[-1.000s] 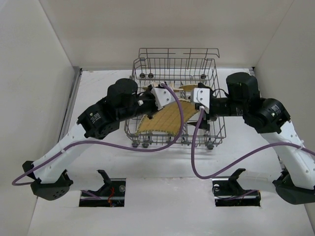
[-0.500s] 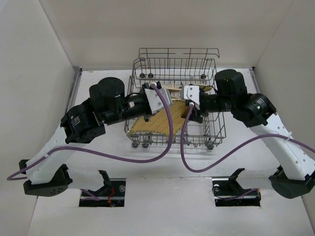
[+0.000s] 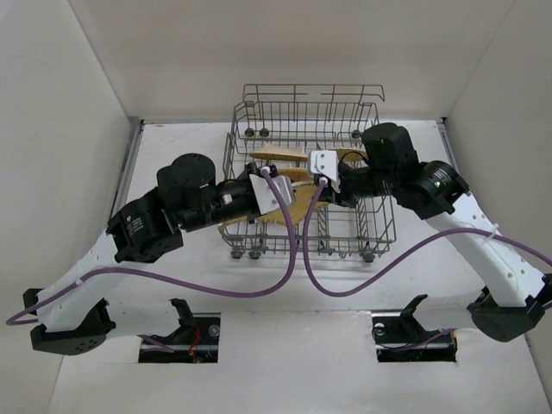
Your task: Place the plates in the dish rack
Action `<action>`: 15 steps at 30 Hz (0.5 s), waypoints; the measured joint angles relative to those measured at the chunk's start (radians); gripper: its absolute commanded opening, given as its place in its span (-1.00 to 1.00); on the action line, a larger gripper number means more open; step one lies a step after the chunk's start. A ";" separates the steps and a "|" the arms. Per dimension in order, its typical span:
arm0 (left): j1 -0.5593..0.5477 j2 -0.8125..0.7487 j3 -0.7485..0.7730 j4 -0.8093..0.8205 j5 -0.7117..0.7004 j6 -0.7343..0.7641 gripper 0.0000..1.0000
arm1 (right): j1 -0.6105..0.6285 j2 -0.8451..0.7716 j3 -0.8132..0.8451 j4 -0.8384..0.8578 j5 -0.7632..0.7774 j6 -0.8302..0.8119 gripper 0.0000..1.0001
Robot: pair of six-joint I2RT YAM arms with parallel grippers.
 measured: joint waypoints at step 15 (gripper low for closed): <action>0.140 -0.069 -0.143 0.117 -0.069 -0.033 0.90 | 0.043 -0.025 -0.092 0.080 0.185 -0.003 -1.00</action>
